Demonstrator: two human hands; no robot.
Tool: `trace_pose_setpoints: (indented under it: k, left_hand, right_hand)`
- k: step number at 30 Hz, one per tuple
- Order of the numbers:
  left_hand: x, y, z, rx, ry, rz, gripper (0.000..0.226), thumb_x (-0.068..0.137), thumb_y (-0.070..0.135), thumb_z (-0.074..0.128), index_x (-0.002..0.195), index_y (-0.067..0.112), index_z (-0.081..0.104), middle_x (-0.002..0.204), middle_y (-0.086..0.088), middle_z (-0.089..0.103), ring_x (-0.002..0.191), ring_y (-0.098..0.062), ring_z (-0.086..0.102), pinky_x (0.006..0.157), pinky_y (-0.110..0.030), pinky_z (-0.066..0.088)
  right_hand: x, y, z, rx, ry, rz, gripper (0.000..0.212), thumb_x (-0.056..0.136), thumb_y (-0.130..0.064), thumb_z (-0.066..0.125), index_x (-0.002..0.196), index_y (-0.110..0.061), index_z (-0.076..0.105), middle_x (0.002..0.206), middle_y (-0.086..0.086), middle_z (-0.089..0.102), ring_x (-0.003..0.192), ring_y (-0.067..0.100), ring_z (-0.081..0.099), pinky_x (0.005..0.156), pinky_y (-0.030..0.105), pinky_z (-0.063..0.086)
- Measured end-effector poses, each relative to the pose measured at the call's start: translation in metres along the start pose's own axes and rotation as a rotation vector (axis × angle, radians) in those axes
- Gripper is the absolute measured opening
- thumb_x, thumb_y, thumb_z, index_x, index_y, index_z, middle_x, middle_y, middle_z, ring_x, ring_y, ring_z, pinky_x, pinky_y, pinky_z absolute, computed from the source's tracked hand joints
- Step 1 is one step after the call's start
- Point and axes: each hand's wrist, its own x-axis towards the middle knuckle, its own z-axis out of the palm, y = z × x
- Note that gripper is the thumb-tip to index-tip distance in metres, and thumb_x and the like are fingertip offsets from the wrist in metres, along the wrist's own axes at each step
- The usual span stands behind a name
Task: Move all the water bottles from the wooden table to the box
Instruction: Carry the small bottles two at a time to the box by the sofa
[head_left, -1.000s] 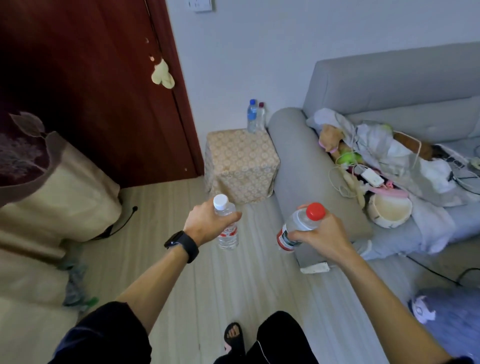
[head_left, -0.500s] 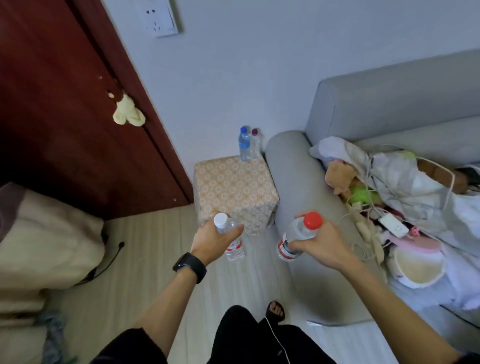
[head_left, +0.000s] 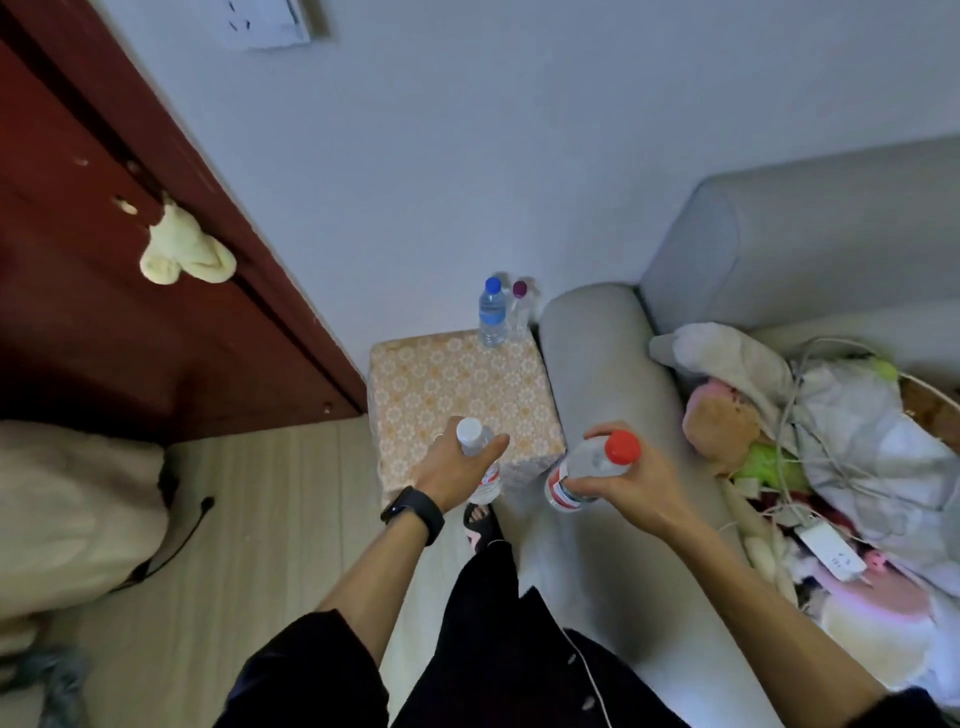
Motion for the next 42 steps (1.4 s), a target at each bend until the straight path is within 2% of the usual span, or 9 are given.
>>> trace_pose_setpoints:
  k: [7, 11, 16, 20, 26, 29, 33, 37, 42]
  left_hand:
    - [0.099, 0.013, -0.004, -0.025, -0.116, -0.081, 0.058, 0.090, 0.055, 0.066, 0.129, 0.018, 0.047, 0.117, -0.003, 0.063, 0.098, -0.021, 0.063, 0.076, -0.031, 0.047]
    - [0.136, 0.012, -0.001, -0.046, -0.149, -0.098, 0.052, 0.091, 0.049, 0.067, 0.128, 0.019, 0.046, 0.119, -0.007, 0.061, 0.088, -0.012, 0.063, 0.069, -0.024, 0.048]
    - [0.176, -0.001, 0.007, -0.044, -0.170, -0.138, 0.055, 0.092, 0.046, 0.067, 0.135, 0.018, 0.047, 0.131, -0.009, 0.050, 0.107, -0.026, 0.056, 0.083, -0.032, 0.045]
    - [0.200, -0.013, 0.022, -0.059, -0.127, -0.137, 0.057, 0.092, 0.043, 0.069, 0.140, 0.020, 0.047, 0.139, -0.006, 0.043, 0.107, -0.019, 0.051, 0.086, -0.028, 0.041]
    - [0.222, -0.036, 0.047, -0.058, -0.139, -0.112, 0.053, 0.091, 0.041, 0.071, 0.137, 0.024, 0.049, 0.148, -0.001, 0.039, 0.138, -0.024, 0.040, 0.103, -0.037, 0.042]
    - [0.227, -0.048, 0.055, -0.045, -0.157, -0.108, 0.054, 0.091, 0.044, 0.070, 0.137, 0.024, 0.049, 0.140, 0.011, 0.040, 0.137, -0.024, 0.042, 0.101, -0.037, 0.043]
    - [0.229, -0.069, 0.061, -0.028, -0.180, -0.158, 0.061, 0.089, 0.051, 0.069, 0.141, 0.032, 0.043, 0.161, 0.007, 0.026, 0.140, -0.025, 0.040, 0.104, -0.044, 0.046]
    - [0.223, -0.079, 0.058, -0.025, -0.165, -0.174, 0.066, 0.082, 0.061, 0.071, 0.139, 0.044, 0.042, 0.164, 0.007, 0.022, 0.149, -0.017, 0.027, 0.104, -0.040, 0.042]
    - [0.223, -0.076, 0.052, 0.032, -0.197, -0.235, 0.102, 0.070, 0.066, 0.079, 0.152, 0.043, 0.023, 0.160, 0.004, 0.026, 0.141, -0.020, 0.036, 0.106, -0.044, 0.044]
  right_hand:
    - [0.081, -0.005, 0.012, 0.029, 0.014, 0.089, 0.053, 0.056, -0.019, 0.094, 0.097, -0.034, 0.065, 0.094, -0.011, 0.070, 0.085, 0.008, 0.066, 0.080, 0.036, 0.057]
    - [0.129, 0.002, 0.022, 0.076, 0.022, 0.159, 0.055, 0.054, -0.021, 0.095, 0.099, -0.031, 0.066, 0.089, -0.009, 0.071, 0.081, 0.007, 0.066, 0.076, 0.030, 0.055]
    - [0.188, 0.026, 0.052, 0.104, 0.035, 0.186, 0.046, 0.058, -0.033, 0.091, 0.096, -0.037, 0.067, 0.089, -0.023, 0.068, 0.081, -0.002, 0.064, 0.064, 0.008, 0.046]
    - [0.231, 0.059, 0.080, 0.098, -0.014, 0.207, 0.052, 0.059, -0.018, 0.089, 0.098, -0.044, 0.067, 0.097, -0.028, 0.067, 0.089, -0.005, 0.063, 0.068, 0.008, 0.046]
    - [0.266, 0.097, 0.107, 0.049, -0.120, 0.168, 0.060, 0.062, -0.022, 0.085, 0.109, -0.050, 0.063, 0.117, -0.041, 0.056, 0.108, -0.017, 0.054, 0.084, -0.001, 0.040]
    - [0.275, 0.113, 0.115, 0.035, -0.171, 0.160, 0.061, 0.063, -0.021, 0.085, 0.114, -0.047, 0.062, 0.118, -0.044, 0.054, 0.111, -0.016, 0.053, 0.085, -0.004, 0.034]
    - [0.282, 0.133, 0.121, 0.017, -0.213, 0.171, 0.061, 0.070, -0.025, 0.084, 0.120, -0.048, 0.059, 0.137, -0.025, 0.052, 0.119, -0.008, 0.050, 0.090, -0.001, 0.032]
    - [0.279, 0.138, 0.123, -0.014, -0.250, 0.135, 0.067, 0.075, -0.032, 0.081, 0.133, -0.048, 0.051, 0.145, -0.023, 0.049, 0.126, -0.009, 0.046, 0.100, 0.005, 0.034]
    - [0.269, 0.128, 0.133, -0.061, -0.164, 0.282, 0.102, 0.064, -0.073, 0.079, 0.147, -0.033, 0.035, 0.137, -0.018, 0.047, 0.121, 0.001, 0.047, 0.100, 0.019, 0.036]
